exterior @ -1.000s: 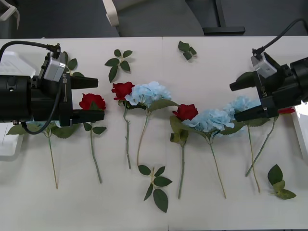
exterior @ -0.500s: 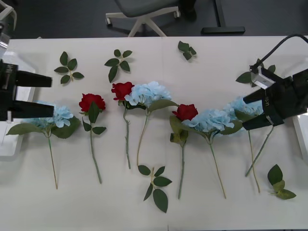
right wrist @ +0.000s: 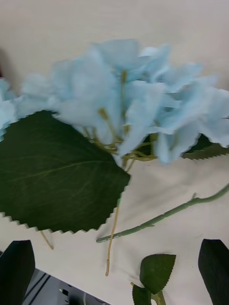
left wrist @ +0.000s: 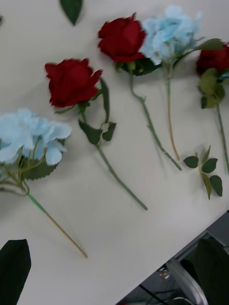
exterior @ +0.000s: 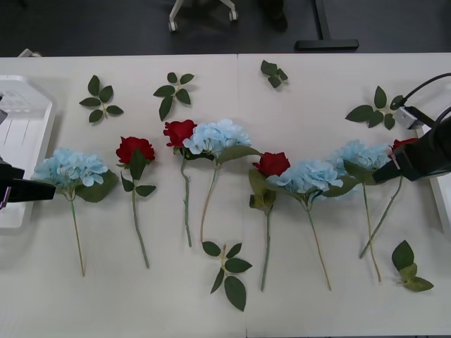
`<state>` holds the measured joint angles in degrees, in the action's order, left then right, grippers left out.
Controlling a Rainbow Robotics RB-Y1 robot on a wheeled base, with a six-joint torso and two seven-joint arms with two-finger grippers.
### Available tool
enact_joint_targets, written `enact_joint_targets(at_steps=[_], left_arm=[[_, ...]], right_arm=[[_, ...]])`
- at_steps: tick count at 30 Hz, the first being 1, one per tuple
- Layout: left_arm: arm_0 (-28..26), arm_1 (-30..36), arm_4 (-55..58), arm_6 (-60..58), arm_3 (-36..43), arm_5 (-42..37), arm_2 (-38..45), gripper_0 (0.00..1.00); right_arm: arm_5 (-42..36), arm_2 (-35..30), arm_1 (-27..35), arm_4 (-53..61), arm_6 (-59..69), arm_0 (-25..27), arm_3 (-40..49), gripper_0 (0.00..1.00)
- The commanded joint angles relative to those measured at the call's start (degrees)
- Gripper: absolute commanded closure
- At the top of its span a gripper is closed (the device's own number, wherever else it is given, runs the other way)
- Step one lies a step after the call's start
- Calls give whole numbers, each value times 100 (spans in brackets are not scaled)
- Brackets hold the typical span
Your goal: Place the red flowers into the right box and the blue flowers into the left box. If a person shows an open palm, hand one flower to the person first, then continue sorting.
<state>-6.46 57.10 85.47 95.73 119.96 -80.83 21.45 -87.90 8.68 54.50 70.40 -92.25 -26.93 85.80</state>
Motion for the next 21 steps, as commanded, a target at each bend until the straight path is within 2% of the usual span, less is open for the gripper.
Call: enact_joint_targets(at_steps=[1,6,13,21], left_arm=[[-462,-375,-558,-802,186,-20,18,0],[-620,-867,-1322,-1285,212,6,44,0],[-506,-972,-2280,-1426,168,164,-475,0],[109,-1051,-2623,-1426,-702,243,-993,0]], right_arm=[[194,-130,16,-378,392,-40,-318,0],[537,-121,-124,-545,375,-40,-924,0],[599,-33,-344,-817,401,-40,-1109,0],[950,-16,-739,-1248,418,-49,-1496,0]])
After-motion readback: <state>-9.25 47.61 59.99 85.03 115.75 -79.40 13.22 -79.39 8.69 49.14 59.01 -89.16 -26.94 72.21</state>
